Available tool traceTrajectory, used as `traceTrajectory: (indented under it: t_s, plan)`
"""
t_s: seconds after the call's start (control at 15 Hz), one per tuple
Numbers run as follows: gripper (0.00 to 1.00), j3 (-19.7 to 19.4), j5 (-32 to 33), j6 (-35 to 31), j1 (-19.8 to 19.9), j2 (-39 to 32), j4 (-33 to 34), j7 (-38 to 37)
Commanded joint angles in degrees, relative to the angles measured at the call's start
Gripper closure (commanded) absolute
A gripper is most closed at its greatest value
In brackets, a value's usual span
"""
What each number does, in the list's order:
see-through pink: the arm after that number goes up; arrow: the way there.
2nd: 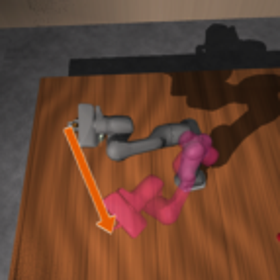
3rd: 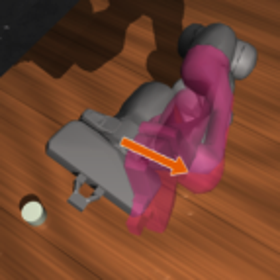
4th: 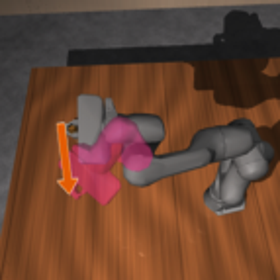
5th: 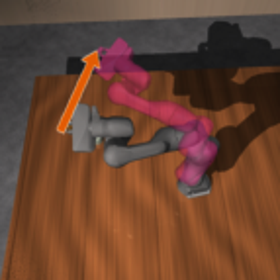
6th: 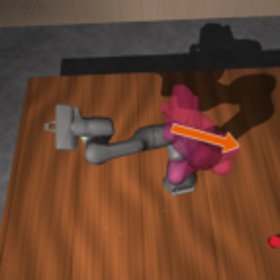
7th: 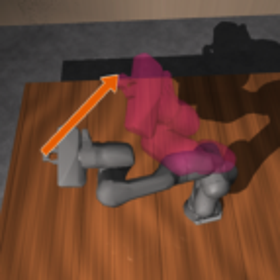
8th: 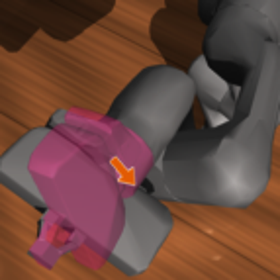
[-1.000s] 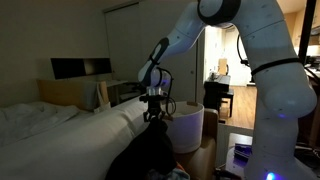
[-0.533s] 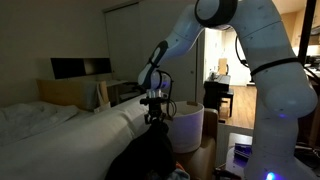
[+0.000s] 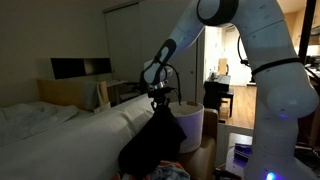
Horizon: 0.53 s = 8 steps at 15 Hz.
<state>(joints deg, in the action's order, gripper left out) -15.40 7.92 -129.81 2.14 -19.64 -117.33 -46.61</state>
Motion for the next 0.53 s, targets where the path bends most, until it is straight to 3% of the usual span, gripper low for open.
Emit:
traceTrajectory:
  t_s: [0.0,0.47]
  plan:
    - [0.91,-1.0,10.1,2.3,-0.4,7.2,-1.1,4.0]
    - [0.91,1.9,8.0,13.6,3.6,17.0,2.7,30.3]
